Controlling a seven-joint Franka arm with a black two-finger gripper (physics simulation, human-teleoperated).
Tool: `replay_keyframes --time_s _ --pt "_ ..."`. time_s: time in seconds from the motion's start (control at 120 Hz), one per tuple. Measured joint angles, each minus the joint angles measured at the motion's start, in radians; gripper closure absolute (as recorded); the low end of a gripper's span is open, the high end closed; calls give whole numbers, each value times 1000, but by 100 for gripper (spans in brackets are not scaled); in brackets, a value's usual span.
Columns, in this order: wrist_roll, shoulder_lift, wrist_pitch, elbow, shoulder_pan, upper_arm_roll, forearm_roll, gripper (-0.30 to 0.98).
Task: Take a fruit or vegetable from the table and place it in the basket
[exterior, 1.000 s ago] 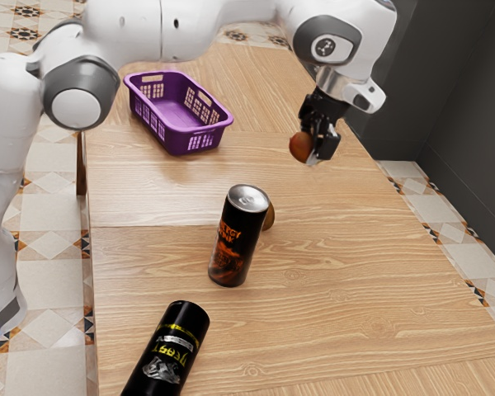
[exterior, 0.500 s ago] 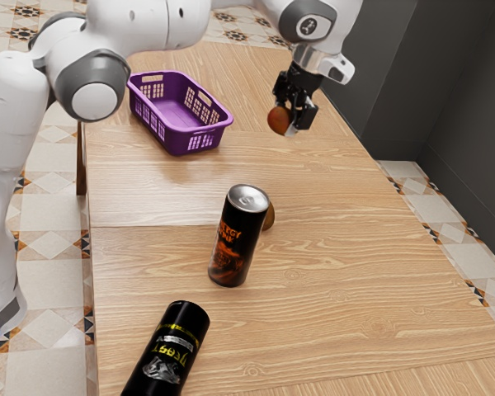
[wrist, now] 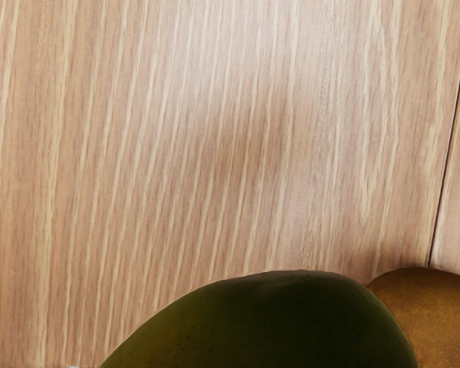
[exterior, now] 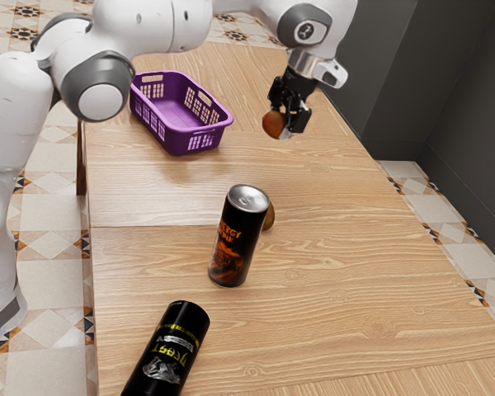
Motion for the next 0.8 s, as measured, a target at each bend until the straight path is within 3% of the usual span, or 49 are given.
replay_keyframes --time_s 0.2,0.442,0.8 --pt "9 -38 0 -68 38 34 -13 25" --pt "9 -293 2 -305 94 26 34 24" --pt "10 -324 -12 -358 119 134 58 25"
